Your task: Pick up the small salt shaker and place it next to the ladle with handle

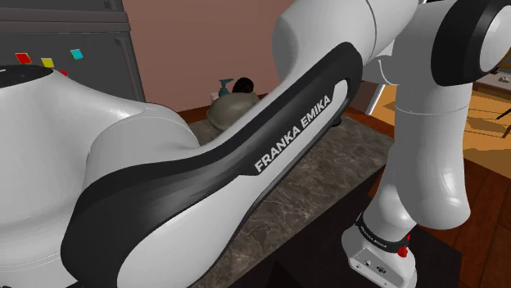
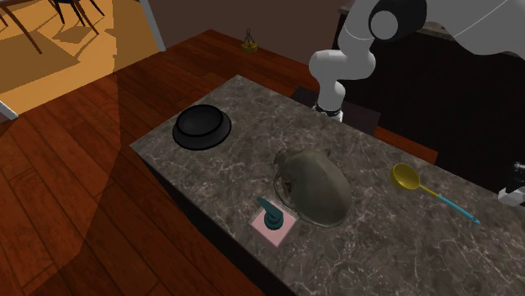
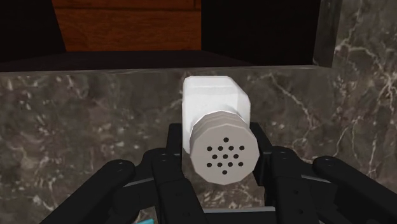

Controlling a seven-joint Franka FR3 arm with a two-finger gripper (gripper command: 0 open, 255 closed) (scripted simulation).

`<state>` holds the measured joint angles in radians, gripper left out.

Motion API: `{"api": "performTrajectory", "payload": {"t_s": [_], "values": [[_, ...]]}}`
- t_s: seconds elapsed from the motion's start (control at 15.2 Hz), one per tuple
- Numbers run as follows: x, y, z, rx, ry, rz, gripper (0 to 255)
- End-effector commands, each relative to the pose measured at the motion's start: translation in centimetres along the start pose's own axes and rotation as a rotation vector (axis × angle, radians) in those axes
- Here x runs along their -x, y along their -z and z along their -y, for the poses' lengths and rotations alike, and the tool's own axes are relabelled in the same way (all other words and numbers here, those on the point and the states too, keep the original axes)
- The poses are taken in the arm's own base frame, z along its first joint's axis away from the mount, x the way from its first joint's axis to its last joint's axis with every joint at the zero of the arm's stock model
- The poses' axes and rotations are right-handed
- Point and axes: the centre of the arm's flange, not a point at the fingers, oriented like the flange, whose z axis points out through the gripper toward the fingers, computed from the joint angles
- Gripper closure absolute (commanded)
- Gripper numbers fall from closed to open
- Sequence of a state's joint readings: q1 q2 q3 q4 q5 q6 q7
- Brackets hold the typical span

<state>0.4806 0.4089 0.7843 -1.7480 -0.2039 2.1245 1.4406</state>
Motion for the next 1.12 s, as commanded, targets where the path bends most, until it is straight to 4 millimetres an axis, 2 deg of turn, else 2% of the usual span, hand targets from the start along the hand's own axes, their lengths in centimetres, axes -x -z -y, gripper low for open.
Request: {"api": "performTrajectory", "payload": {"t_s": [0.0,0.07,0.4,0.66,1.06], "values": [[0.0,0.0,0.0,0.000,0.000,0.000,255],[0.0,0.0,0.0,0.000,0.000,0.000,0],[0.0,0.0,0.0,0.000,0.000,0.000,0],[0.0,5.0,0.0,0.000,0.000,0.000,0],[0.0,5.0,0.0,0.000,0.000,0.000,0]]}}
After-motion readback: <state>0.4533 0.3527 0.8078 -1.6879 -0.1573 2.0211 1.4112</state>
